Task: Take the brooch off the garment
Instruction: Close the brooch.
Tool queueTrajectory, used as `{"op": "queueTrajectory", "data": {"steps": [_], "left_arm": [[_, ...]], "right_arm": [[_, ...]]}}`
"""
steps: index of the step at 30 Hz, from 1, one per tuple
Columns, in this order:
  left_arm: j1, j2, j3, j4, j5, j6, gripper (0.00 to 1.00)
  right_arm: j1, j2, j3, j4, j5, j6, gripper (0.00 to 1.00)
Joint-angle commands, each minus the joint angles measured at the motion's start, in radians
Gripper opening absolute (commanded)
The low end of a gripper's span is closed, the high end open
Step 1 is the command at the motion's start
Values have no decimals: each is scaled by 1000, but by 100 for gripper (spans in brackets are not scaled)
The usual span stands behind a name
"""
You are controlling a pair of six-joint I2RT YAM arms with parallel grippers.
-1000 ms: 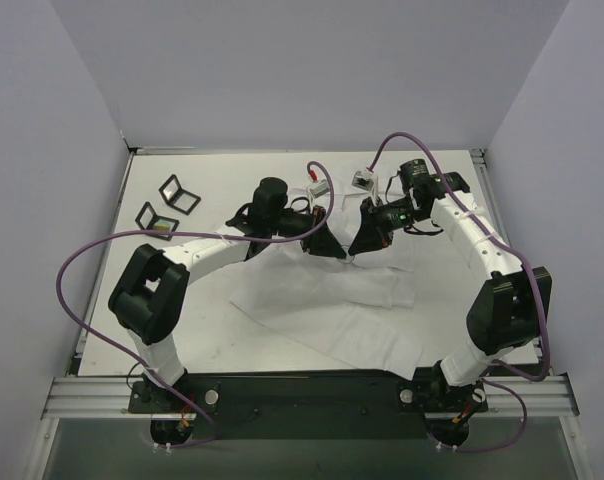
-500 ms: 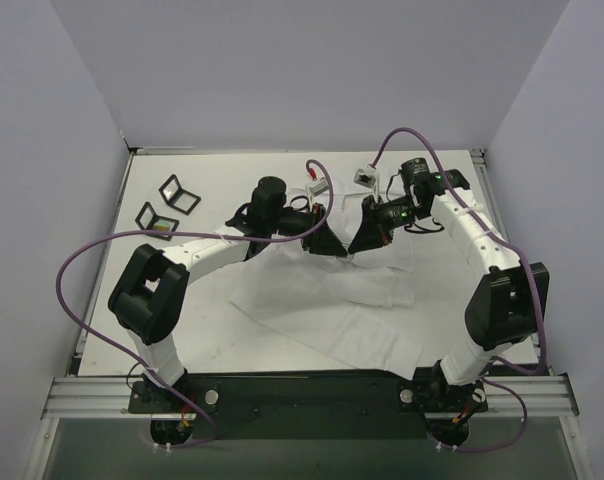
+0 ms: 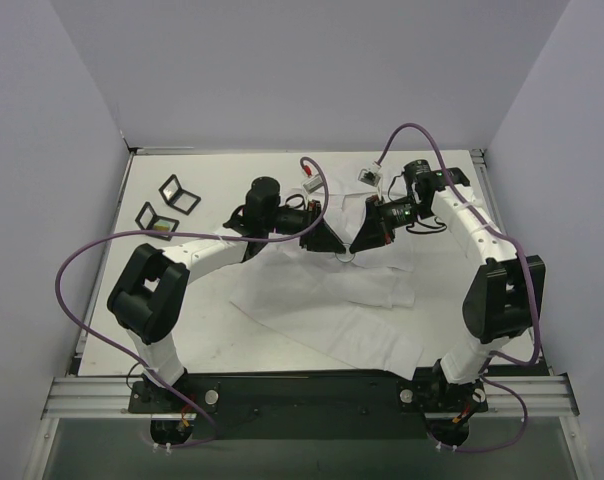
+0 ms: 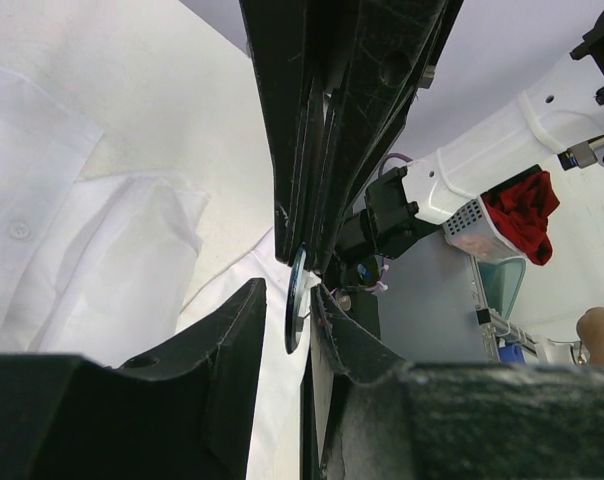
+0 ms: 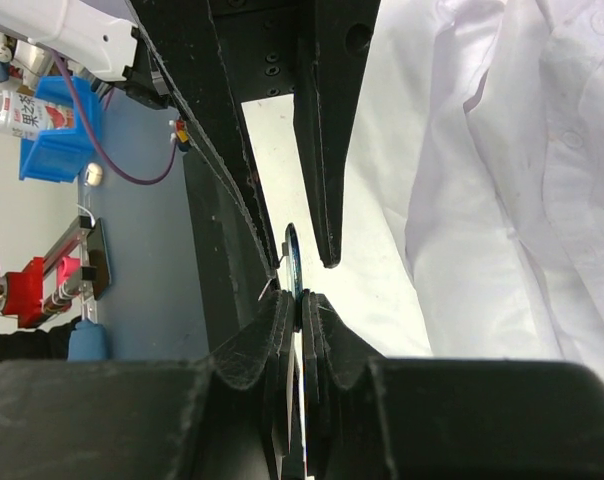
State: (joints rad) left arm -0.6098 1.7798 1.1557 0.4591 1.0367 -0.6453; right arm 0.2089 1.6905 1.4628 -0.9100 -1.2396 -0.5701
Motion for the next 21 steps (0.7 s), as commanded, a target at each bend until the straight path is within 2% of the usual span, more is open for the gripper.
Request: {"op": "queueTrajectory", "data": {"steps": [1, 8, 15, 21], "left_arm": [[5, -36, -5, 81, 20, -19, 34], [1, -30, -7, 111, 39, -37, 36], [-1, -30, -14, 150, 51, -71, 45], [-1, -26, -33, 251, 79, -132, 45]], "right_arm": [[-8, -2, 42, -50, -87, -30, 0], [-17, 5, 48, -55, -98, -27, 0], [-20, 6, 44, -56, -93, -28, 0], [-26, 9, 42, -56, -101, -30, 0]]}}
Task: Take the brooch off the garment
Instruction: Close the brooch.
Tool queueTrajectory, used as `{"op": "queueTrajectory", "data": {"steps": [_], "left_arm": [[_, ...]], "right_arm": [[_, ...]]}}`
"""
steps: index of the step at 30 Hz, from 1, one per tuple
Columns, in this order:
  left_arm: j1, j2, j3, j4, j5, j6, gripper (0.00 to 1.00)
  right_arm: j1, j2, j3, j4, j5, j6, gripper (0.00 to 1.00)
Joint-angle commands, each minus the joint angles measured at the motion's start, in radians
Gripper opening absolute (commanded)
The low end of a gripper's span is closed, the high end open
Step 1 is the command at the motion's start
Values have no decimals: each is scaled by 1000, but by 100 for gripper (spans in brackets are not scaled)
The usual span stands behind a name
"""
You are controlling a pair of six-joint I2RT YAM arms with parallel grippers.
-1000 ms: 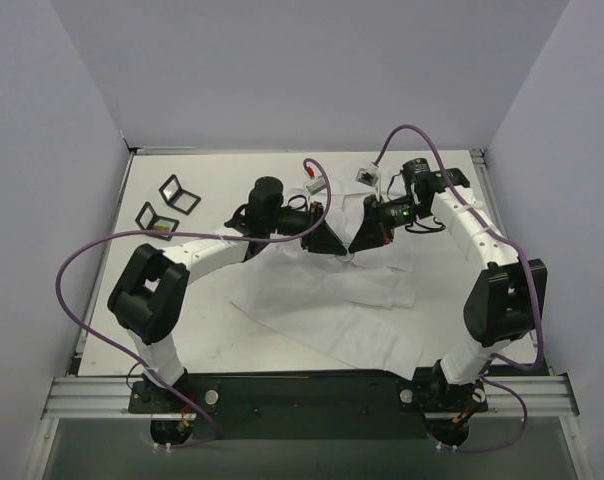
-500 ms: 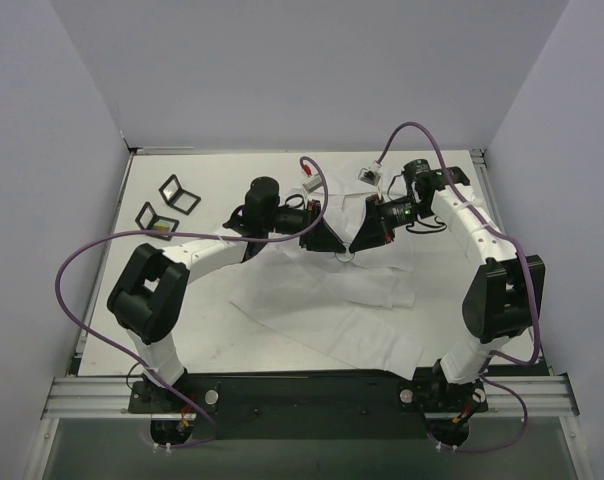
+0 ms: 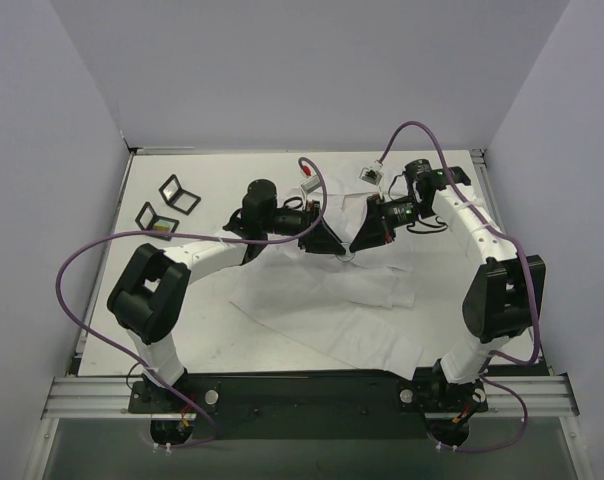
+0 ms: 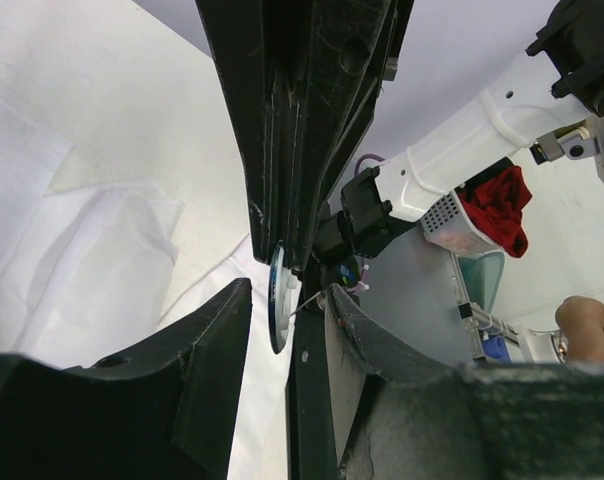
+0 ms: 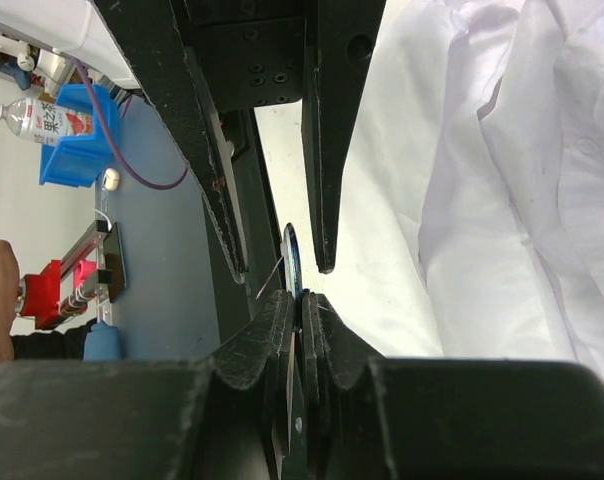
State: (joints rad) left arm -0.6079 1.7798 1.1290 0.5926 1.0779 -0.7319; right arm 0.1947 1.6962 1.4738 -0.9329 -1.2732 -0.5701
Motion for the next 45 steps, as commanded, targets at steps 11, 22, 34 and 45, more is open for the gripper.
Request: {"op": "queueTrajectory", "data": {"steps": [11, 22, 34, 45], "left_arm": [[-10, -23, -8, 134, 45, -54, 41], [-18, -22, 0, 87, 33, -18, 38], [-27, -17, 21, 12, 8, 26, 39], [-13, -19, 5, 95, 14, -32, 38]], "right_arm": [[-28, 8, 37, -38, -91, -24, 0], [-26, 6, 42, -38, -89, -20, 0], [-24, 6, 42, -38, -87, -17, 0], [-24, 3, 39, -40, -83, -19, 0]]}}
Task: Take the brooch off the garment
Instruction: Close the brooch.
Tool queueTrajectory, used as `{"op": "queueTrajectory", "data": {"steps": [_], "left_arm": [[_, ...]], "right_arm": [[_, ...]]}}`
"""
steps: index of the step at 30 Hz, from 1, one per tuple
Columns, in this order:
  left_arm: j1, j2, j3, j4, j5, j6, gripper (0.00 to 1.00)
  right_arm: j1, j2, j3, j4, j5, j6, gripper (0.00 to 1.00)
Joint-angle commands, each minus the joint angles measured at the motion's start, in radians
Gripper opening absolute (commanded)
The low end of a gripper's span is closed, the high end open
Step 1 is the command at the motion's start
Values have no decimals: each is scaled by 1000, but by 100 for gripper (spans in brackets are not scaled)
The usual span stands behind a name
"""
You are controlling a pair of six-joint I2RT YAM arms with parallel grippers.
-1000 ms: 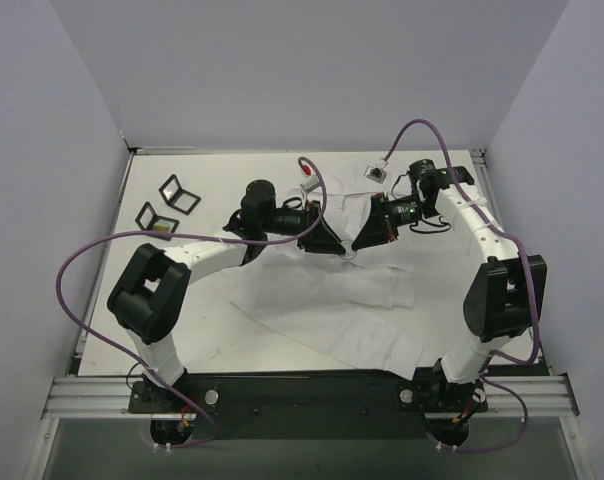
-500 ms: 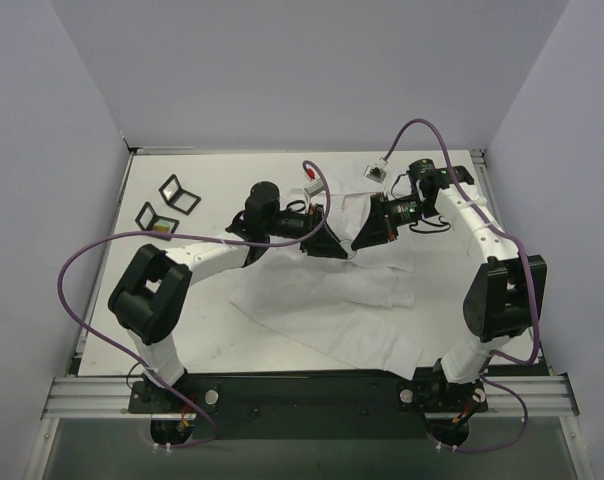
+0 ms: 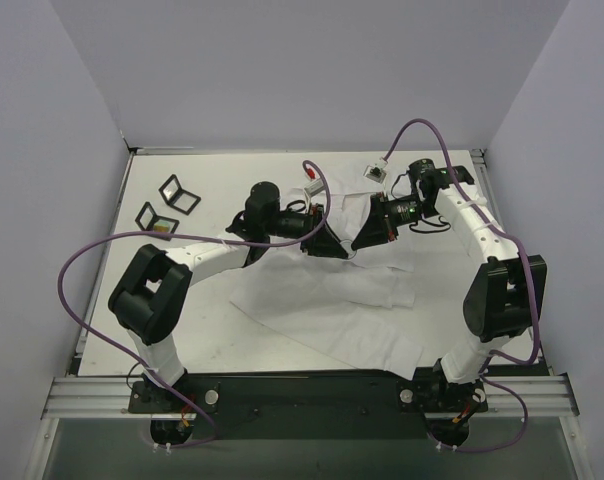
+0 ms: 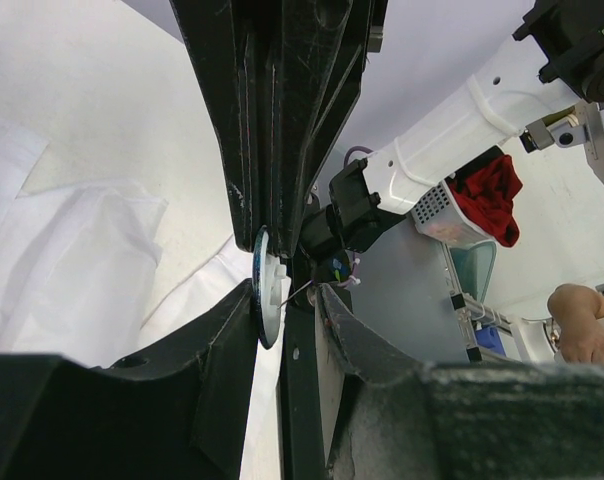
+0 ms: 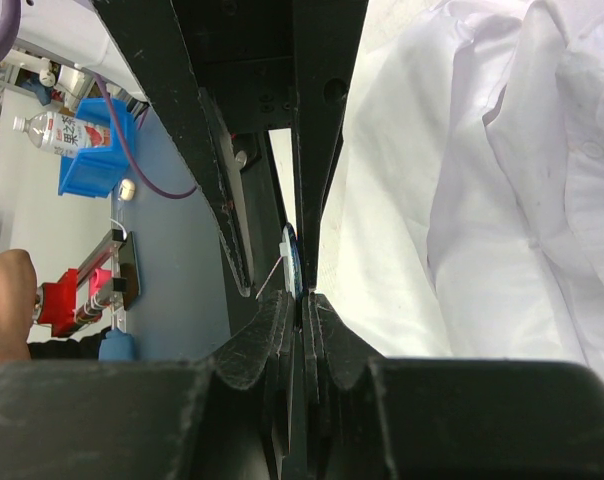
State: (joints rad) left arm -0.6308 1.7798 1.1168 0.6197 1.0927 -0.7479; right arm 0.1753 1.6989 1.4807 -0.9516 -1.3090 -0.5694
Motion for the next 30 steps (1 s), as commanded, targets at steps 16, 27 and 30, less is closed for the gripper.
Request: {"op": "queueTrajectory", "data": {"steps": [16, 27, 30], "left_arm": [[8, -14, 26, 17, -20, 18, 34], [8, -11, 38, -29, -37, 35, 34], [8, -11, 41, -43, -43, 41, 33]], "right_arm": [[1, -1, 30, -19, -38, -21, 0], [10, -4, 29, -21, -26, -24, 0], [12, -4, 27, -19, -19, -26, 0]]}}
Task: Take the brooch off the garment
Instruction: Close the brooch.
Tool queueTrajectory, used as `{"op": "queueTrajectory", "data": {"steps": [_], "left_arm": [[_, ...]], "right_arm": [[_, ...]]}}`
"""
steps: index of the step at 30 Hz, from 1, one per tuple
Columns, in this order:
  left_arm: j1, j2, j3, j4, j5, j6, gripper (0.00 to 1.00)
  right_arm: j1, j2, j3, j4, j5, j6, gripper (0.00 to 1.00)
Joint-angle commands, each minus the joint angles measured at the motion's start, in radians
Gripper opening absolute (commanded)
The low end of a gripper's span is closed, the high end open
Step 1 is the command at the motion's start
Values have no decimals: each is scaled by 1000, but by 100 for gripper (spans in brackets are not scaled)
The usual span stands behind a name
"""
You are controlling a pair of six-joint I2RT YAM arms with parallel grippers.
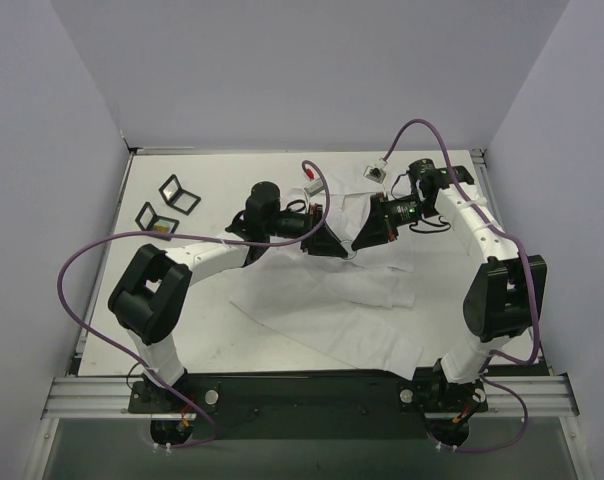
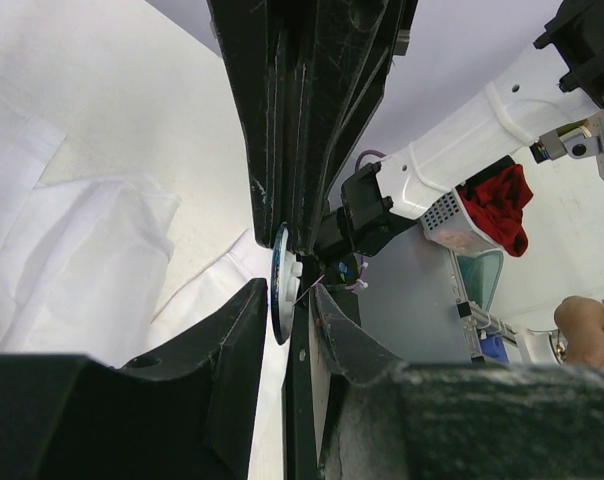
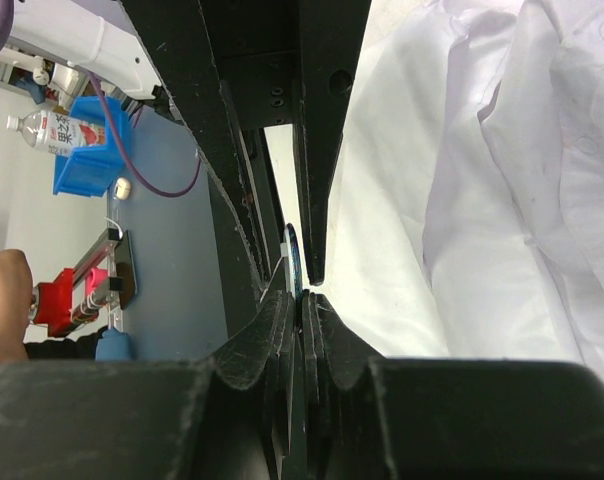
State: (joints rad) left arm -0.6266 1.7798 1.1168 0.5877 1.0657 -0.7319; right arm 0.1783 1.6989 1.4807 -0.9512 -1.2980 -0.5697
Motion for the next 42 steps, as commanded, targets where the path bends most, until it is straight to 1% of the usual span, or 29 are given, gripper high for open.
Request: {"op": "queueTrajectory", "data": {"steps": [1, 9, 12, 17, 29, 35, 42], "left_arm": [[4, -11, 43, -15, -18, 26, 33], [4, -13, 49, -26, -23, 28, 32], [4, -11, 51, -26, -23, 26, 36], [4, -8, 55, -29, -23, 26, 36], [1, -8, 57, -38, -23, 32, 33], [-4, -3, 63, -48, -21, 42, 28], [-10, -5, 80, -117, -36, 86, 27]], "right_arm": [[12, -4, 27, -21, -29, -25, 0], [13, -1, 27, -21, -24, -25, 0], [15, -2, 27, -21, -23, -25, 0], [20, -2, 29, -20, -20, -25, 0], [32, -7, 30, -20, -11, -22, 0], [32, -7, 32, -20, -11, -21, 0], [35, -12, 33, -18, -7, -22, 0]]}}
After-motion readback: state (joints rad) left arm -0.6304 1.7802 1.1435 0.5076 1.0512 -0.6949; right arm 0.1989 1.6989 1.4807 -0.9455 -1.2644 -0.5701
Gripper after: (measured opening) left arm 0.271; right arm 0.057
